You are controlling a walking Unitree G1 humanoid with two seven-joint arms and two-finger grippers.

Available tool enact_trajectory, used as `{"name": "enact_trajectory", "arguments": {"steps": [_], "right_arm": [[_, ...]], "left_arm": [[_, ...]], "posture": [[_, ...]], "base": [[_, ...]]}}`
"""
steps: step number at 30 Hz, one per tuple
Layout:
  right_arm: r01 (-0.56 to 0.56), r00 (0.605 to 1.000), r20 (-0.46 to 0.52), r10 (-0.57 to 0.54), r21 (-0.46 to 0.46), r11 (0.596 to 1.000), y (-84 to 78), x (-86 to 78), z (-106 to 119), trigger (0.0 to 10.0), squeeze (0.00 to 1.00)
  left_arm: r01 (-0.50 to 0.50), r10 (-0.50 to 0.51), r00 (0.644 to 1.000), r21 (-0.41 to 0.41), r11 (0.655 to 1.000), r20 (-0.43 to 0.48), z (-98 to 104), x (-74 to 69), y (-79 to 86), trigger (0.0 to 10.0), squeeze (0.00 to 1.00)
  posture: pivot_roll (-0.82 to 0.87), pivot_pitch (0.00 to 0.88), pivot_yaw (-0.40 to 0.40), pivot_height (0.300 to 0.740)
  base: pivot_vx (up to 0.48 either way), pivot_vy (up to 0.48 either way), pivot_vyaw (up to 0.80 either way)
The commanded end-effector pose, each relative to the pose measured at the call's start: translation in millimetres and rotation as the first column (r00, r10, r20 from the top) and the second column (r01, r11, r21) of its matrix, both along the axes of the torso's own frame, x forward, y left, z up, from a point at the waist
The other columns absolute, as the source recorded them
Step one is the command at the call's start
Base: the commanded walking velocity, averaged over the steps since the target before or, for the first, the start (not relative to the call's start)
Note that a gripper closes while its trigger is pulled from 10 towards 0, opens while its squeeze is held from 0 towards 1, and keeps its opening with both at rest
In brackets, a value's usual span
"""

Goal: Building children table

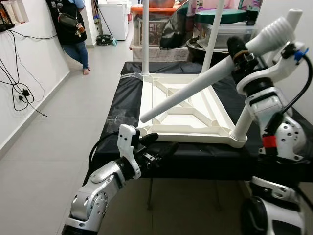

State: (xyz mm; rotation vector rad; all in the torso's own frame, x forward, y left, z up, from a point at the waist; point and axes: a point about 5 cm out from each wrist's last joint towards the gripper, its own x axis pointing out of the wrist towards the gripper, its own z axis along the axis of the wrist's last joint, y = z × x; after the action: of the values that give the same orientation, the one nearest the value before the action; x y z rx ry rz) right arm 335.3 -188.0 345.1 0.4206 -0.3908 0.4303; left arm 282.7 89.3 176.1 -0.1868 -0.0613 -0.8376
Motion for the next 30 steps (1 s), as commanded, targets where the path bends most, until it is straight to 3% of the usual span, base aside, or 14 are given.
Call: {"name": "enact_trajectory", "arguments": {"steps": [1, 3, 5, 6, 8, 13, 19, 24, 30], "right_arm": [[-0.082, 0.996, 0.03, 0.089, -0.164, 0.983, 14.3, -6.6, 4, 0.0, 0.0], [-0.082, 0.996, 0.03, 0.089, -0.164, 0.983, 14.3, -6.6, 4, 0.0, 0.0], [-0.145, 0.986, 0.031, 0.165, -0.341, 0.929, 18.0, -12.0, 2, 0.0, 0.0], [-0.145, 0.986, 0.031, 0.165, -0.341, 0.929, 18.0, -12.0, 2, 0.0, 0.0], [-0.19, 0.976, 0.005, 0.216, -0.458, 0.869, 20.9, -16.0, -7, 0.0, 0.0], [-0.251, 0.965, -0.038, 0.26, -0.43, 0.867, 25.3, -18.8, -12, 0.0, 0.0], [-0.377, 0.923, -0.039, 0.383, -0.289, 0.88, 35.0, -27.8, -4, 0.0, 0.0], [-0.426, 0.901, -0.001, 0.434, -0.196, 0.883, 39.1, -29.7, 4, 0.0, 0.0], [-0.439, 0.893, 0.035, 0.449, -0.161, 0.884, 44.6, -30.8, 12, 0.0, 0.0]], "left_arm": [[-0.009, 0.005, 0.999, 0.102, 0.995, 0.039, -3, -0.1, 6.0, 10.0, 0.0], [-0.009, 0.005, 0.999, 0.102, 0.995, 0.039, -3, -0.1, 6.0, 10.0, 0.0], [0.004, -0.054, 0.986, 0.302, 0.953, 0.156, 5, 0.5, 16.0, 10.0, 0.0], [0.004, -0.054, 0.986, 0.302, 0.953, 0.156, 5, 0.5, 16.0, 10.0, 0.0], [0.017, -0.124, 0.964, 0.415, 0.91, 0.233, 17, -0.9, 22.5, 10.0, 0.0], [-0.013, -0.123, 0.949, 0.424, 0.905, 0.291, 35, 2.6, 31.8, 10.0, 0.0], [-0.132, -0.032, 0.933, 0.424, 0.896, 0.357, 42, 23.5, 46.6, 10.0, 0.0], [-0.089, -0.04, 0.946, 0.374, 0.923, 0.323, 36, 34.8, 39.8, 10.0, 0.0], [-0.011, -0.096, 0.955, 0.357, 0.934, 0.281, 33, 39.0, 32.5, 10.0, 0.0]], "posture": [[0.05, 0.0, -0.07, 0.74], [0.05, 0.0, -0.07, 0.74], [0.05, 0.0, -0.074, 0.74], [0.05, 0.0, -0.074, 0.74], [0.05, 0.0, -0.074, 0.74], [0.05, 0.0, -0.072, 0.74], [0.04, 0.0, -0.06, 0.74], [0.03, 0.0, -0.052, 0.74], [0.01, 0.0, -0.042, 0.74]], "base": [[0.0, 0.0, 0.0], [0.0, 0.0, 0.0], [0.0, 0.0, 0.0], [0.0, 0.0, 0.0], [0.0, 0.0, 0.0], [0.0, 0.0, 0.0], [0.0, 0.0, 0.0], [0.0, 0.0, 0.0], [0.0, 0.0, 0.0]]}}
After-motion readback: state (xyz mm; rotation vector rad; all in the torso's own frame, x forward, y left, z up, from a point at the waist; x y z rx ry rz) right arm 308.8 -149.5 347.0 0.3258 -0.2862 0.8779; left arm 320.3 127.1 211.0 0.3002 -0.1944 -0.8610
